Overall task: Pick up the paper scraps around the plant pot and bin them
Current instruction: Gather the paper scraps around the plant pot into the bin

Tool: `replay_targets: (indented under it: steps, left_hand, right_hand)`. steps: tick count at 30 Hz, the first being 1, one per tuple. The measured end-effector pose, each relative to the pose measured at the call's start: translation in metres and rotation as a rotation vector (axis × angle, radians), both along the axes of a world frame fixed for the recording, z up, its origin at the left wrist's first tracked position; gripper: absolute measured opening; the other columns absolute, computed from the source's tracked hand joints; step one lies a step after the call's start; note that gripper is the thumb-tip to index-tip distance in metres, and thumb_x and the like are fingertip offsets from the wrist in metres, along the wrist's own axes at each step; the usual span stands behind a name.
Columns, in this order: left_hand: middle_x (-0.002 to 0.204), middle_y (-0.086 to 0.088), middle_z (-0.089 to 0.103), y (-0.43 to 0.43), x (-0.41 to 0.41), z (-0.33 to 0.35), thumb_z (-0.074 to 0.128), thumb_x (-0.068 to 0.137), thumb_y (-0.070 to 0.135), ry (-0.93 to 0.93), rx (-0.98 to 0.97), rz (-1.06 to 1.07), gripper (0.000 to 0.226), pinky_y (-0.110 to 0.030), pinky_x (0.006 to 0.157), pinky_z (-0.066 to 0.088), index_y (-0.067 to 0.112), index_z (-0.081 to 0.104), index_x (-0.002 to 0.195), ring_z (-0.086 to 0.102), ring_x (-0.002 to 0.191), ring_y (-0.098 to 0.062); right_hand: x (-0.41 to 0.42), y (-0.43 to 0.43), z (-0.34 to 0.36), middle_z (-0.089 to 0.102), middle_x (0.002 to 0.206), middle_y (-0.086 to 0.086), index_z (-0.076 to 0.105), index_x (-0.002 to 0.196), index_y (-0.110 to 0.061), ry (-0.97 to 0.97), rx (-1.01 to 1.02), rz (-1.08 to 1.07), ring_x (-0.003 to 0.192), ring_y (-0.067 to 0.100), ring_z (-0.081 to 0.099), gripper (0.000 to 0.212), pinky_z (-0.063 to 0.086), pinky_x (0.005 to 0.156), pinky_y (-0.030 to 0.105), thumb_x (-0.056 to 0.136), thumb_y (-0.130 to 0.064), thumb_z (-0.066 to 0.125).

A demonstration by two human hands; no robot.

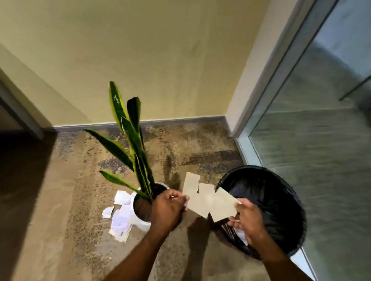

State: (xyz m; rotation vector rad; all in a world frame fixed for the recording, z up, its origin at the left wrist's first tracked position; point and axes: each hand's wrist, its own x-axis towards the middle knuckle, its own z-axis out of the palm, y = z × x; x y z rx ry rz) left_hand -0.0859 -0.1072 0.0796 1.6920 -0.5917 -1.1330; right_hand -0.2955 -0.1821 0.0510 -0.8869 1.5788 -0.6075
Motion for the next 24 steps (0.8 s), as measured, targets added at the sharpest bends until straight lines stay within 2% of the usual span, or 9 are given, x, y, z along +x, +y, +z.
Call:
replay_targets:
  steps: [3,5,7,10,12,17,19,21,24]
  left_hand:
    - [0.06,-0.008,0.067,-0.03,-0.038,0.022,0.07,0.085,0.016,-0.081,-0.048,-0.116,0.017,-0.028,0.05,0.053,0.006,0.062,0.075,0.064,0.052,-0.017]
    - [0.062,-0.004,0.069,-0.047,-0.056,0.028,0.069,0.08,0.033,-0.183,-0.063,-0.18,0.02,-0.039,0.057,0.059,0.015,0.063,0.075,0.068,0.056,-0.021]
    - [0.061,-0.001,0.069,-0.065,-0.074,0.027,0.065,0.073,0.043,-0.299,-0.045,-0.207,0.019,-0.04,0.059,0.058,0.025,0.06,0.073,0.068,0.057,-0.021]
    - [0.064,-0.001,0.068,-0.076,-0.102,0.05,0.068,0.08,0.026,-0.429,-0.048,-0.238,0.02,-0.026,0.061,0.048,0.019,0.056,0.066,0.061,0.057,-0.017]
    - [0.072,-0.006,0.07,-0.079,-0.117,0.058,0.065,0.082,0.021,-0.566,-0.062,-0.298,0.013,-0.025,0.062,0.039,0.014,0.062,0.073,0.061,0.065,-0.021]
    - [0.067,-0.001,0.063,-0.085,-0.136,0.058,0.061,0.082,0.019,-0.657,-0.046,-0.432,0.009,-0.023,0.053,0.032,0.018,0.06,0.073,0.051,0.056,-0.012]
    - [0.065,0.001,0.062,-0.087,-0.139,0.054,0.06,0.08,0.017,-0.684,-0.028,-0.454,0.009,-0.025,0.052,0.035,0.016,0.059,0.071,0.052,0.055,-0.014]
    - [0.065,-0.002,0.064,-0.089,-0.138,0.047,0.059,0.079,0.018,-0.686,-0.004,-0.458,0.008,-0.028,0.056,0.046,0.014,0.06,0.073,0.06,0.06,-0.019]
    - [0.065,-0.001,0.065,-0.089,-0.138,0.036,0.059,0.079,0.021,-0.698,0.007,-0.498,0.009,-0.033,0.061,0.054,0.015,0.061,0.073,0.062,0.061,-0.02]
  right_hand:
    - [-0.04,-0.014,0.025,0.056,0.065,0.01,0.06,0.092,-0.003,0.108,-0.097,-0.097,0.053,0.02,0.052,0.014,0.05,0.045,0.027,0.096,-0.007,0.047]
    - [-0.062,-0.02,0.032,0.051,0.059,0.011,0.06,0.086,0.001,0.196,-0.159,-0.12,0.05,0.022,0.05,0.016,0.052,0.052,0.04,0.094,-0.007,0.048]
    - [-0.08,-0.023,0.038,0.052,0.059,0.011,0.057,0.076,-0.005,0.295,-0.225,-0.113,0.052,0.026,0.053,0.02,0.053,0.058,0.048,0.094,-0.01,0.05]
    - [-0.098,-0.026,0.045,0.061,0.069,0.016,0.059,0.079,-0.005,0.5,-0.324,-0.051,0.072,0.033,0.062,0.017,0.043,0.064,0.036,0.093,-0.014,0.054]
    - [-0.107,-0.028,0.045,0.067,0.08,0.021,0.062,0.083,-0.006,0.603,-0.387,-0.035,0.08,0.037,0.063,0.018,0.043,0.067,0.036,0.092,-0.019,0.055]
    - [-0.108,-0.024,0.047,0.056,0.059,0.007,0.042,0.062,-0.012,0.72,-0.511,0.004,0.059,0.031,0.055,0.042,0.047,0.055,0.039,0.085,-0.047,0.046]
    - [-0.104,-0.023,0.054,0.051,0.059,0.002,0.042,0.061,-0.011,0.692,-0.585,-0.026,0.058,0.025,0.05,0.04,0.045,0.056,0.039,0.086,-0.041,0.05]
    - [-0.098,-0.021,0.059,0.051,0.064,0.001,0.045,0.061,-0.012,0.678,-0.627,-0.032,0.063,0.022,0.048,0.036,0.04,0.058,0.036,0.089,-0.032,0.056]
    - [-0.093,-0.019,0.052,0.056,0.077,0.005,0.056,0.07,-0.011,0.731,-0.608,0.073,0.073,0.022,0.049,0.026,0.034,0.064,0.03,0.089,-0.029,0.059]
